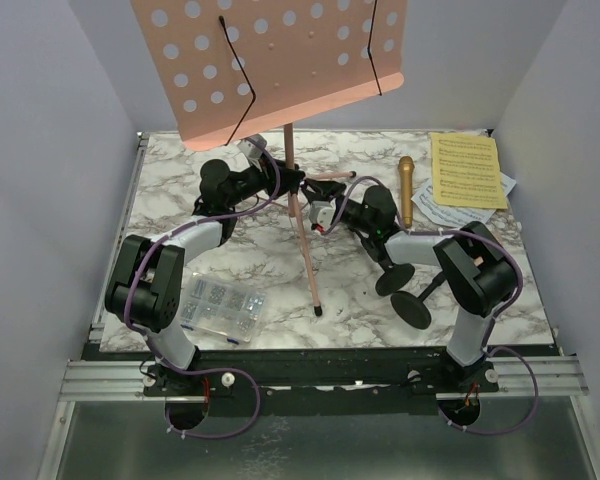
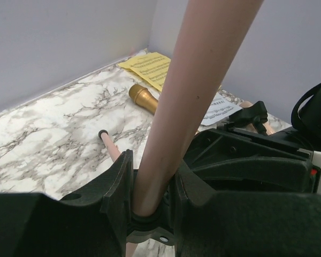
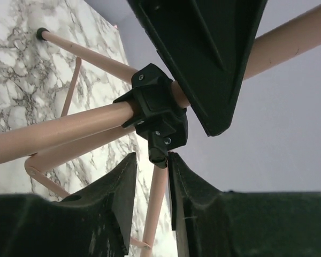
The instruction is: Set up the instrument practice props
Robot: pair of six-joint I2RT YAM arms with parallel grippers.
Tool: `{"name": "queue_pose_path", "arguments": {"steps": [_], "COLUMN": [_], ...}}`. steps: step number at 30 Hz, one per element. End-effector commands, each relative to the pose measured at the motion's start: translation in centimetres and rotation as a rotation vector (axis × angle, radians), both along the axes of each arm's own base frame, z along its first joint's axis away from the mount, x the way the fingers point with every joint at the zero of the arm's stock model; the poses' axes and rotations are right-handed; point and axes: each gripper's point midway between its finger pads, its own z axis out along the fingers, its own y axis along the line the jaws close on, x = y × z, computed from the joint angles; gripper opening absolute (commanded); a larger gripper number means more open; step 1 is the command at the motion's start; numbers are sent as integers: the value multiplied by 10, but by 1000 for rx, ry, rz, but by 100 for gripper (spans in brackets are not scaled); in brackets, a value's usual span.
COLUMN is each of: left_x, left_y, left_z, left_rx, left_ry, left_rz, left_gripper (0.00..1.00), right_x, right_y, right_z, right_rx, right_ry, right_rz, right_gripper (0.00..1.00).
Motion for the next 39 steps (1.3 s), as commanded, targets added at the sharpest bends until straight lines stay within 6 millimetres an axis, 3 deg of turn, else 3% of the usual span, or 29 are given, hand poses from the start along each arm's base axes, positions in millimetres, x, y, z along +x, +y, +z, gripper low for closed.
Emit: {"name": "queue_pose_path", "arguments": {"steps": [1, 2, 9, 13, 18, 21, 24, 25, 31, 34, 39], "left_x": [-17, -17, -17, -18, -18, -18, -18, -18, -18, -19, -19], "left_y": [-7, -6, -6, -6, -6, -6, -6, -6, -6, -6, -6], "left_z": [22, 21, 23, 21, 21, 22, 22, 21, 22, 24, 26], "left_rx": [-97, -97, -102, -100, -100, -100, -100, -99, -102, -101, -102], "left_ry": [108, 107, 104, 105, 106, 105, 103, 103, 107, 99, 93], "left_rz": [-76, -75, -75, -72, -73, -71, -71, -71, -73, -71, -72], "left_gripper": [0, 0, 0, 0, 0, 0, 0, 0, 0, 0, 0], "right_x": [-6, -5, 2, -2, -34, -45, -62, -66, -64, -57, -60], "right_y": [10, 10, -3, -1, 13, 12, 9, 6, -4, -7, -13], "right_z": [6, 8, 26, 19, 9, 6, 11, 21, 56, 64, 66], "right_rx": [54, 65, 426, 591, 686, 771, 787, 818, 974, 1031, 1074], "right_ry": [266, 314, 771, 1255, 1871, 2215, 2530, 2601, 2821, 2824, 2756], "right_rz": [50, 47, -100, -111, -5, -18, 67, 135, 502, 599, 585], "right_gripper": [9, 1, 0, 0, 0, 0, 0, 0, 2, 27, 75]}}
